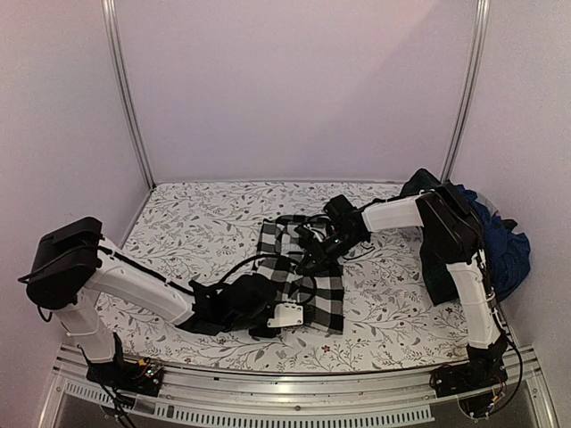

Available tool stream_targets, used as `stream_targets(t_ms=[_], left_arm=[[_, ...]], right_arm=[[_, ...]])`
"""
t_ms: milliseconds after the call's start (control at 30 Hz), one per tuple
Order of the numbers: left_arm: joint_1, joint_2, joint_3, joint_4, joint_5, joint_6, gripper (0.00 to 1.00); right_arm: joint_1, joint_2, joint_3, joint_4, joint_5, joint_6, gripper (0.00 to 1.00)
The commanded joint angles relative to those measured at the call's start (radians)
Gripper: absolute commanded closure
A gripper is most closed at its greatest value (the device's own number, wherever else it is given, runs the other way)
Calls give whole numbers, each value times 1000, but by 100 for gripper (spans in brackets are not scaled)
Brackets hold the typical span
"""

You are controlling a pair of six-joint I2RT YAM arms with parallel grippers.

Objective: Fold and stack the mixed laundry pile
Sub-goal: Pick up the 2/3-rectangle-folded shirt from the center of the board, then fold the 2/3-rectangle-folded shirt at the center of the board.

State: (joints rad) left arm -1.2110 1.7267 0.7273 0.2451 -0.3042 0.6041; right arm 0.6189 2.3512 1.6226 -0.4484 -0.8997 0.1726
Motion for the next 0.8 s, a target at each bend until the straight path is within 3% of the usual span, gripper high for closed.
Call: stream_targets(t_ms=[0,167,300,433,633,767], left_arm=[[-23,-93,68,-107,36,-22,100],[-26,-215,209,-463,256,-194,100],[10,-259,309,-603,343,-278,100],[88,-245,382,-653,401,-294,100],[158,-212,358,-625,454,-284,100],[172,-181,343,-603,484,-249,100]], right_arm=[[24,49,-14,-93,79,-55,97],[77,-15,-70,-140,56,-103,97],[118,-82,-160,-152,-35,-135,96],[155,-151,-225,-190,-81,-162,95],[156,-195,-257,-237,-144,-207,89],[155,-200,-202,-265,-79,-211,77]])
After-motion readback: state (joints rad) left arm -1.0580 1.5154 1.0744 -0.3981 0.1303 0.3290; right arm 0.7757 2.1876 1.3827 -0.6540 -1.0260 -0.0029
